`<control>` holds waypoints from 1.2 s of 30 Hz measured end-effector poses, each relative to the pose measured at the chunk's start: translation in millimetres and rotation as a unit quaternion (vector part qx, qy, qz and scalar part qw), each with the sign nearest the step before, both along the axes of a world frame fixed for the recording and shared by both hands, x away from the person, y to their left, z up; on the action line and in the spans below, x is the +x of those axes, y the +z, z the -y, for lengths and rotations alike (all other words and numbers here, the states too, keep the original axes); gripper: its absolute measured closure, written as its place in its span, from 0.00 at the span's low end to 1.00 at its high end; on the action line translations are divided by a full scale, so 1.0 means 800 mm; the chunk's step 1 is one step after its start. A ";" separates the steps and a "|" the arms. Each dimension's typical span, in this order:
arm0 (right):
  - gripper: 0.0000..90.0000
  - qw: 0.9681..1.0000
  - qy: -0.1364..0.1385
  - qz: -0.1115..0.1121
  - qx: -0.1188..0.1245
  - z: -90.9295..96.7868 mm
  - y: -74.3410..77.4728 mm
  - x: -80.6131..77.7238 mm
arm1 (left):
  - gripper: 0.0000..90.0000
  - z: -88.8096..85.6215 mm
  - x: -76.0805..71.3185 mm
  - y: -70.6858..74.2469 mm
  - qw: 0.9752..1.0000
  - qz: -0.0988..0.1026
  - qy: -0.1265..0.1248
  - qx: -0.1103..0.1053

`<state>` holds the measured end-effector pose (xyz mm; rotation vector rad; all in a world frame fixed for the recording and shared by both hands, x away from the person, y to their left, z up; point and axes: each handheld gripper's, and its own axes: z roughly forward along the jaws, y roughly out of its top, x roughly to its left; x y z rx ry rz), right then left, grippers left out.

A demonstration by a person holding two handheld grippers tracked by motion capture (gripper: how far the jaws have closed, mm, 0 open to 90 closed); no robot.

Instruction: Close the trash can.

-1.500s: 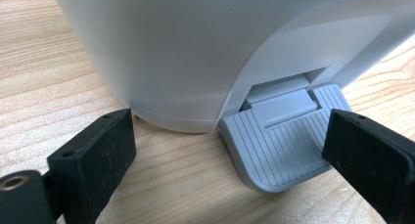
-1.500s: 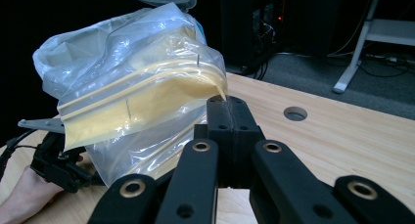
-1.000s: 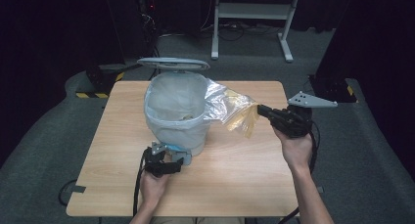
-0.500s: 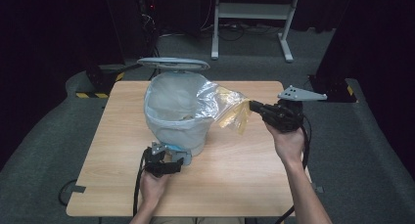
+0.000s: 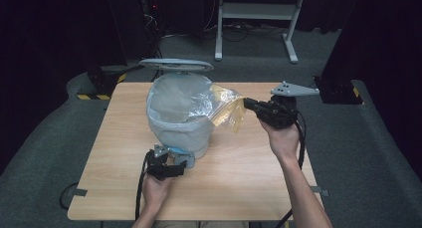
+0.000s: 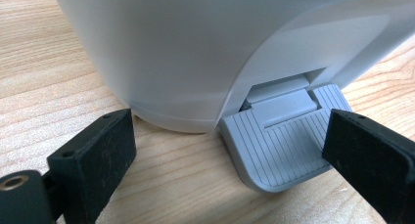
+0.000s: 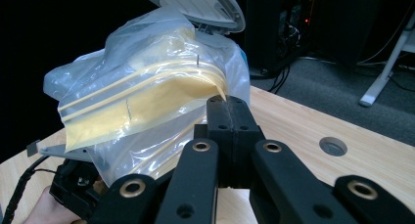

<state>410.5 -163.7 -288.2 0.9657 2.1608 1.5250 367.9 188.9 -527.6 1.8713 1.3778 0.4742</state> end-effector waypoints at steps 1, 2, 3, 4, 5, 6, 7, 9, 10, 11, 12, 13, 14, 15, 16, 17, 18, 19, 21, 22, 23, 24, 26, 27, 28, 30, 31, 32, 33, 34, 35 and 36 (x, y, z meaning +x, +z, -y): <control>1.00 1.000 0.001 -0.001 -0.001 -0.003 0.000 0.001 | 0.06 0.000 0.000 0.000 1.000 0.000 0.000 0.000; 1.00 1.000 0.002 -0.001 -0.001 -0.005 0.000 0.002 | 0.06 0.000 0.000 0.000 1.000 0.000 0.000 0.000; 1.00 1.000 0.003 -0.002 -0.002 -0.007 0.000 0.004 | 0.06 0.000 0.000 0.000 1.000 0.000 0.000 0.000; 1.00 1.000 0.003 -0.003 -0.002 -0.010 0.001 0.005 | 0.06 0.000 0.000 0.000 1.000 0.000 0.000 0.000; 1.00 1.000 0.004 -0.004 -0.003 -0.012 0.001 0.006 | 0.06 0.000 0.000 0.000 1.000 0.000 0.000 0.000; 1.00 1.000 0.005 -0.003 -0.003 -0.014 0.001 0.007 | 0.06 0.000 0.000 0.000 1.000 0.000 0.000 0.000; 1.00 1.000 0.006 -0.004 -0.003 -0.017 0.001 0.008 | 0.06 0.000 0.000 0.000 1.000 0.000 0.000 0.000; 1.00 1.000 0.008 -0.006 -0.004 -0.022 0.001 0.011 | 0.06 0.000 0.000 0.000 1.000 0.000 0.000 0.000; 1.00 1.000 0.008 -0.006 -0.005 -0.024 0.001 0.013 | 0.06 0.000 0.000 0.000 1.000 0.000 0.000 0.000; 1.00 1.000 0.009 -0.008 -0.005 -0.027 0.001 0.014 | 0.06 0.000 0.000 0.000 1.000 0.000 0.000 0.000; 1.00 1.000 0.010 -0.009 -0.006 -0.029 0.001 0.015 | 0.06 0.000 0.000 0.000 1.000 0.000 0.000 0.000; 1.00 1.000 0.011 -0.010 -0.006 -0.032 0.001 0.016 | 0.06 0.000 0.000 0.000 1.000 0.000 0.000 0.000; 1.00 1.000 0.012 -0.010 -0.007 -0.034 0.001 0.017 | 0.06 0.000 0.000 0.000 1.000 0.000 0.000 0.000; 1.00 1.000 0.013 -0.010 -0.006 -0.036 0.001 0.018 | 0.06 0.000 0.000 0.000 1.000 0.000 0.000 0.000; 1.00 1.000 0.014 -0.011 -0.006 -0.039 0.001 0.020 | 0.06 0.000 0.000 0.000 1.000 0.000 0.000 0.000; 1.00 1.000 0.015 -0.011 -0.007 -0.042 0.001 0.022 | 0.06 0.000 0.000 0.000 1.000 0.000 0.000 0.000; 1.00 1.000 0.015 -0.012 -0.008 -0.043 0.001 0.023 | 0.06 0.000 0.000 0.000 1.000 0.000 0.000 0.000; 1.00 1.000 0.016 -0.013 -0.008 -0.045 0.001 0.025 | 0.06 0.000 0.000 0.000 1.000 0.000 0.000 -0.001; 1.00 1.000 0.017 -0.016 -0.010 -0.050 0.001 0.028 | 0.06 0.000 0.000 0.000 1.000 0.000 0.000 -0.001; 1.00 1.000 0.018 -0.017 -0.011 -0.052 0.001 0.028 | 0.06 0.000 0.000 0.000 1.000 0.000 0.000 -0.001; 1.00 1.000 0.019 -0.016 -0.013 -0.053 0.001 0.029 | 0.06 0.000 0.000 0.000 1.000 0.000 0.000 -0.001; 1.00 1.000 0.019 -0.017 -0.013 -0.055 0.002 0.030 | 0.06 0.000 0.000 0.000 1.000 0.000 0.000 -0.001; 1.00 1.000 0.020 -0.017 -0.013 -0.058 0.002 0.032 | 0.06 0.000 0.000 0.000 1.000 0.000 0.000 -0.001; 1.00 1.000 0.019 -0.019 -0.014 -0.059 0.002 0.033 | 0.06 0.000 0.000 0.000 1.000 0.000 0.000 -0.001; 1.00 1.000 0.019 -0.020 -0.014 -0.060 0.002 0.034 | 0.06 0.000 0.000 0.000 1.000 0.000 0.000 -0.001; 1.00 0.999 0.019 -0.022 -0.013 -0.063 0.002 0.037 | 0.06 0.000 0.000 0.000 1.000 0.000 0.000 -0.001; 1.00 0.999 0.019 -0.024 -0.012 -0.063 0.002 0.038 | 0.06 0.000 0.000 0.000 1.000 0.000 0.000 -0.001; 1.00 0.999 0.020 -0.024 -0.010 -0.064 0.002 0.039 | 0.06 0.000 0.000 0.000 1.000 0.000 0.000 -0.001; 1.00 0.999 0.020 -0.024 -0.008 -0.065 0.001 0.041 | 0.06 0.000 0.000 0.000 1.000 0.000 0.000 -0.001; 1.00 0.999 0.019 -0.024 -0.008 -0.066 0.001 0.042 | 0.06 0.000 0.000 0.000 1.000 0.000 0.000 -0.001; 1.00 0.999 0.019 -0.025 -0.009 -0.066 0.001 0.043 | 0.06 0.000 0.000 0.000 1.000 0.000 0.000 -0.001; 1.00 0.999 0.018 -0.027 -0.009 -0.067 0.001 0.044 | 0.06 0.000 0.000 0.000 1.000 0.000 0.000 -0.001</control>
